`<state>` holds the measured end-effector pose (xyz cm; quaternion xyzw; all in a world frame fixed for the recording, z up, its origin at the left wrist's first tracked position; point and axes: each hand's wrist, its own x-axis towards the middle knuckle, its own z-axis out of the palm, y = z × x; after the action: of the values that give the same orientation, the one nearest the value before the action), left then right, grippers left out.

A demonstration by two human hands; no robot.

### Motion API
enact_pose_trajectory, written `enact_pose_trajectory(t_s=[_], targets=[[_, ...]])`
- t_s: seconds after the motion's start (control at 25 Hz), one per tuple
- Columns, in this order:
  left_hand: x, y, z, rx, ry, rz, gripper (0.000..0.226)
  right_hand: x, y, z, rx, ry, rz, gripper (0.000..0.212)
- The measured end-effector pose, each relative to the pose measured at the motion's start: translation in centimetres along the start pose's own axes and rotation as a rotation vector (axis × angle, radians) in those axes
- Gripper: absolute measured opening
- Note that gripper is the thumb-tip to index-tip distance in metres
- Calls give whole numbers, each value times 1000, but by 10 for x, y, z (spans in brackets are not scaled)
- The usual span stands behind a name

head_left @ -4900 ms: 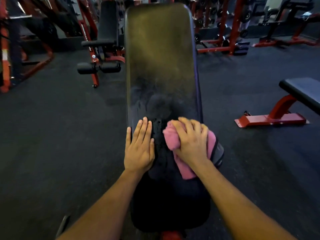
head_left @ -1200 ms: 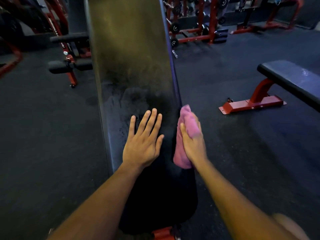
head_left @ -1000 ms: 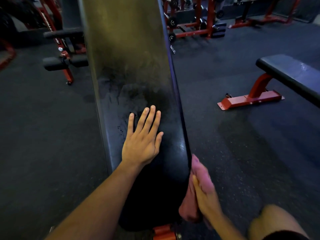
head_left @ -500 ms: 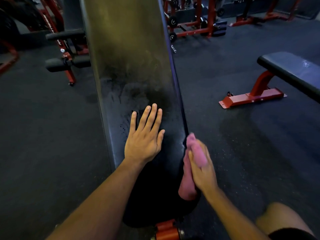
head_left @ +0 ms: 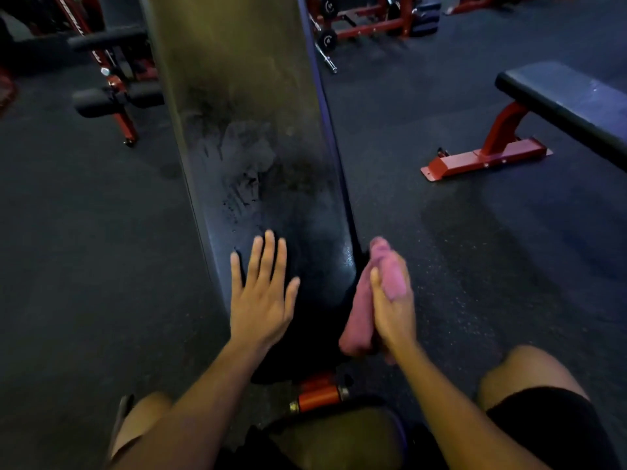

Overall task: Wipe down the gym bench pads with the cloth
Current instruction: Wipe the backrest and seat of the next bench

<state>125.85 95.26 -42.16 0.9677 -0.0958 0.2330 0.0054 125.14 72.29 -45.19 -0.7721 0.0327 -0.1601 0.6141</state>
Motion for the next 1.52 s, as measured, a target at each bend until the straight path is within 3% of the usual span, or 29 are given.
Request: enact_pose_trajectory(t_s=[0.08, 0.24, 0.36, 0.48, 0.6, 0.72, 0.84, 0.92, 1.0, 1.04, 1.12, 1.2, 1.32, 1.4, 1.52], targets=[[-24, 2, 6, 46, 8, 21, 67, -33, 17, 10, -31, -8, -8, 33], [-21, -1, 9, 75, -11, 11, 68, -72, 31, 25, 211, 108, 187, 45], [-25, 0, 13, 72, -14, 3, 68, -73, 21, 32, 296, 229, 399, 37], [-22, -1, 12, 73, -25, 14, 68, -23, 5, 41, 187, 313, 373, 24], [-23, -2, 14, 60, -23, 10, 68, 20, -4, 37, 49, 256, 212, 22], [-26, -1, 14, 51, -17, 30, 69, -14, 12, 24, -95, 172, 29, 32], [-19, -1, 12, 45, -28, 19, 70, -63, 40, 8, -129, 2, 107, 43], [-21, -1, 11, 55, -33, 20, 70, -66, 43, -3, -184, -98, 148, 38], [-22, -1, 8, 52, -27, 28, 69, -46, 28, -15, -172, -22, 231, 26], [-22, -2, 5, 36, -23, 25, 68, -33, 12, -20, -182, 1, 150, 32], [-19, -8, -4, 5, 9, 14, 67, -5, -26, -26, -175, -56, -76, 18], [-8, -21, -16, -5, 43, 3, 66, 27, -81, -20, -110, -63, -194, 17], [19, -42, -28, 3, 65, 56, 67, 87, -156, 7, -193, -28, -398, 43], [34, -52, -28, 40, 19, 193, 68, 130, -191, 26, -296, -54, -628, 61], [48, -62, -20, 73, 4, 321, 68, 194, -237, 65, -580, -103, -885, 67]])
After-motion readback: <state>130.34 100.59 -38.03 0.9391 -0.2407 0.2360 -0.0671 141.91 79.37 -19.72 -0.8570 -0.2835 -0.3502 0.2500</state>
